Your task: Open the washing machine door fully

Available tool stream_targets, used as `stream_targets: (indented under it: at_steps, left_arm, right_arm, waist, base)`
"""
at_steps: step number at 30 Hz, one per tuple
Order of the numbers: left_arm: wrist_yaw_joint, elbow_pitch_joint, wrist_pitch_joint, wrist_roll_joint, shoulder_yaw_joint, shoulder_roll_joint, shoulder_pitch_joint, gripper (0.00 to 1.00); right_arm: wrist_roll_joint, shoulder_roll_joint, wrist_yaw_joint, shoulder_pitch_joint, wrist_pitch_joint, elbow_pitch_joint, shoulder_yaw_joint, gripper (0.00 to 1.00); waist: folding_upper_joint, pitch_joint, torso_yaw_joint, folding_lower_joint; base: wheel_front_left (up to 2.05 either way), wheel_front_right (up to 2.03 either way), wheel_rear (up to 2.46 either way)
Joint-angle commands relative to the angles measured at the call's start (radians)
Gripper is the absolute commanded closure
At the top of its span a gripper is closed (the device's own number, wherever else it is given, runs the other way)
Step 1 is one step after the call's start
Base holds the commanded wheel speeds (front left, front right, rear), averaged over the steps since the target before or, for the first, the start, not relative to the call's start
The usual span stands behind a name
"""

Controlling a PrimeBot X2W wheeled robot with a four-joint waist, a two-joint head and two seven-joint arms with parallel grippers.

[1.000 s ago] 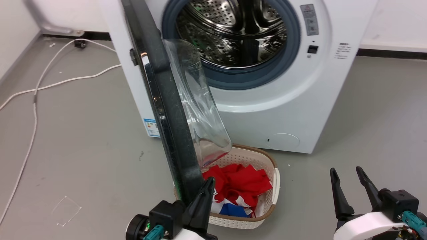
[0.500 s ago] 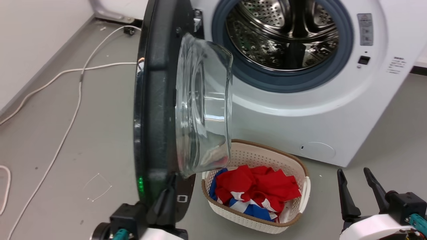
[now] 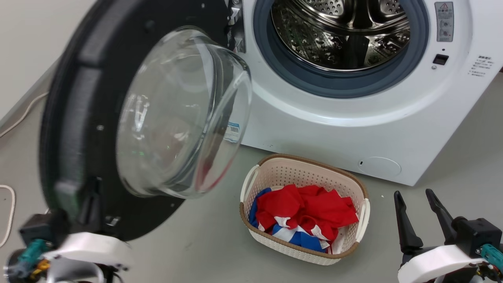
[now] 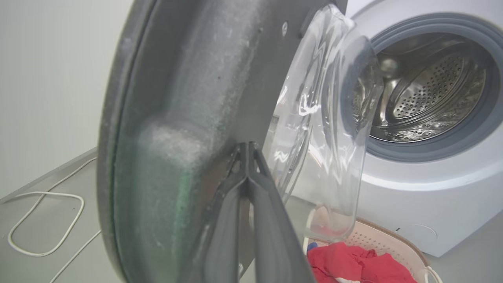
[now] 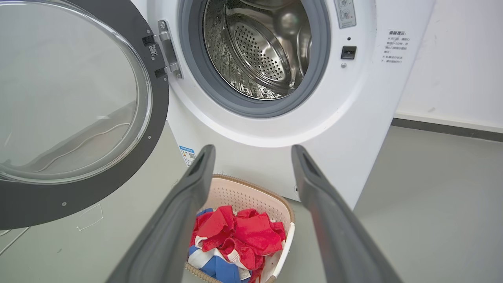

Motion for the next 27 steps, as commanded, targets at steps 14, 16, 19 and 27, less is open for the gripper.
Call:
stream_targets:
  at_steps: [14,16,19,27]
  left_arm:
    - [-0.078,0.314,-0.043,-0.128,0.212,0.145,-0.177,1.0]
    - [-0.085,0.371,-0.046,-0.141,0.234,0.166,-0.205,1.0]
    - [-0.102,0.433,-0.053,-0.143,0.241,0.189,-0.245,1.0]
    - [-0.104,0.537,-0.084,-0.144,0.254,0.206,-0.272,1.0]
  right_arm:
    - [0.001,0.001,0.0,-0.041,0.011,0.012,0.0,0.0]
    - [-0.002,0.001,0.0,-0.051,0.011,0.01,0.005,0.0]
    - [-0.008,0.001,0.0,-0.058,0.015,0.009,0.006,0.0]
    - [-0.006,0.001,0.0,-0.061,0.009,0.021,0.015,0.0]
  waist:
    - [0.0,0.043,-0.084,0.0]
    - [0.0,0.048,-0.092,0.0]
    - [0.0,0.055,-0.104,0.0]
    - [0.0,0.048,-0.13,0.0]
  base:
    - [0.0,0.0,0.0]
    - [0.0,0.0,0.0]
    - [0.0,0.0,0.0]
    - [0.0,0.0,0.0]
